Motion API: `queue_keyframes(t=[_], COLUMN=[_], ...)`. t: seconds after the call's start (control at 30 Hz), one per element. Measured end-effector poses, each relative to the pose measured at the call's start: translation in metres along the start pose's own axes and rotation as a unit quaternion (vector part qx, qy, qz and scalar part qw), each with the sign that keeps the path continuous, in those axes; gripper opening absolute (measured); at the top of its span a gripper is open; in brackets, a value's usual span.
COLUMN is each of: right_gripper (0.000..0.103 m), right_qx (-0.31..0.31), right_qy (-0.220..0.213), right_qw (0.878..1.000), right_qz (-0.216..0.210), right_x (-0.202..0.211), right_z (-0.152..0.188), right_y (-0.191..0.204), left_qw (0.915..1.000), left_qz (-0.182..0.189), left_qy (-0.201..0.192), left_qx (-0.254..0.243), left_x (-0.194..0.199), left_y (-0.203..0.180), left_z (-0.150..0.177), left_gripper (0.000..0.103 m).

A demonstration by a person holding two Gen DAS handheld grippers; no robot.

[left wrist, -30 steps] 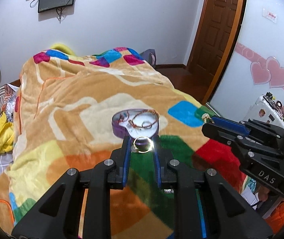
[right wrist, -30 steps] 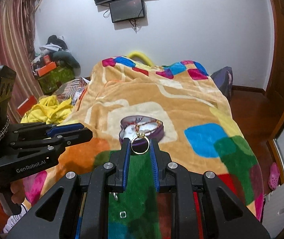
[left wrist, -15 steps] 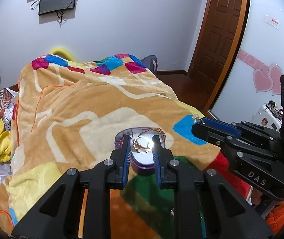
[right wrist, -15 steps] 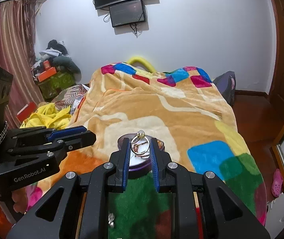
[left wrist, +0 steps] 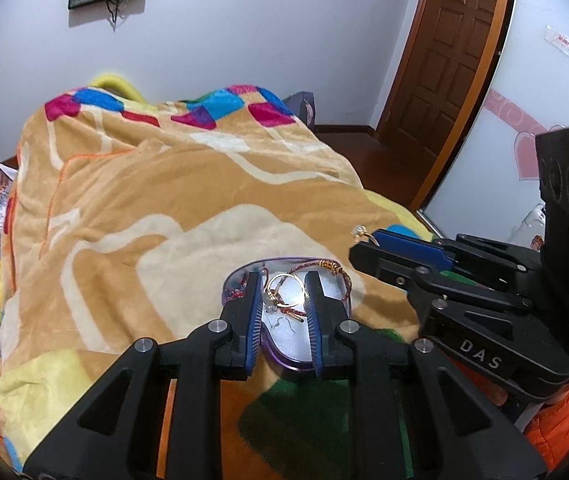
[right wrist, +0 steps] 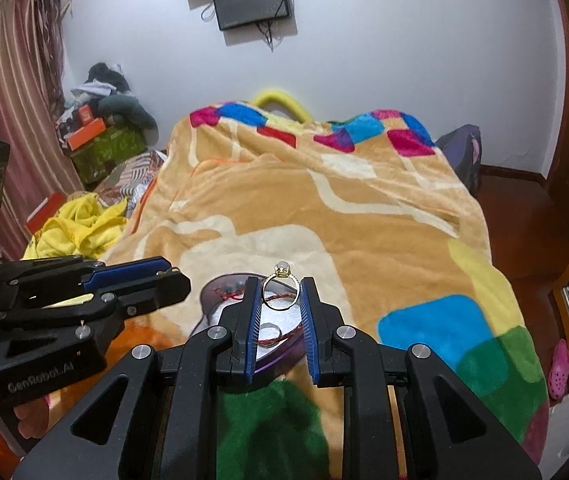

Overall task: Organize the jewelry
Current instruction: 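Lower the gold ring and gold pendant into the tin and open both grippers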

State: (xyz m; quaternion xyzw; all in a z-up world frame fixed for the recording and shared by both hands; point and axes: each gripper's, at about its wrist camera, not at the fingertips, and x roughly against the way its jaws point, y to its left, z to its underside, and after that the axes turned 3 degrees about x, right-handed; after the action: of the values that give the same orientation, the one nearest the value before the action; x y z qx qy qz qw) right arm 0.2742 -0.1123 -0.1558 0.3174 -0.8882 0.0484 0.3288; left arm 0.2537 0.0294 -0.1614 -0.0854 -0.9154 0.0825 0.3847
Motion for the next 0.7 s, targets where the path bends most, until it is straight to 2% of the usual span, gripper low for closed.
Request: queue_keyframes(t=[0.27, 0.7], right_gripper=[0.018, 0.018], right_qx=[0.01, 0.015], right_qy=[0.042, 0.065], right_qw=[0.999, 0.998], right_qz=[-0.017, -0.02], right_x=[-0.022, -0.029], right_z=[0.001, 0.005], right_y=[-0.007, -0.011], left_qw=[0.9996, 0.9988], left_qz=[0.009, 0.022], left_qy=[0.026, 0.042], left_qx=[0.005, 0.005], left_x=[-0.023, -0.028], left_y=[0.004, 0.005], left_z=[-0.003, -0.003], left_gripper=[0.02, 0.02])
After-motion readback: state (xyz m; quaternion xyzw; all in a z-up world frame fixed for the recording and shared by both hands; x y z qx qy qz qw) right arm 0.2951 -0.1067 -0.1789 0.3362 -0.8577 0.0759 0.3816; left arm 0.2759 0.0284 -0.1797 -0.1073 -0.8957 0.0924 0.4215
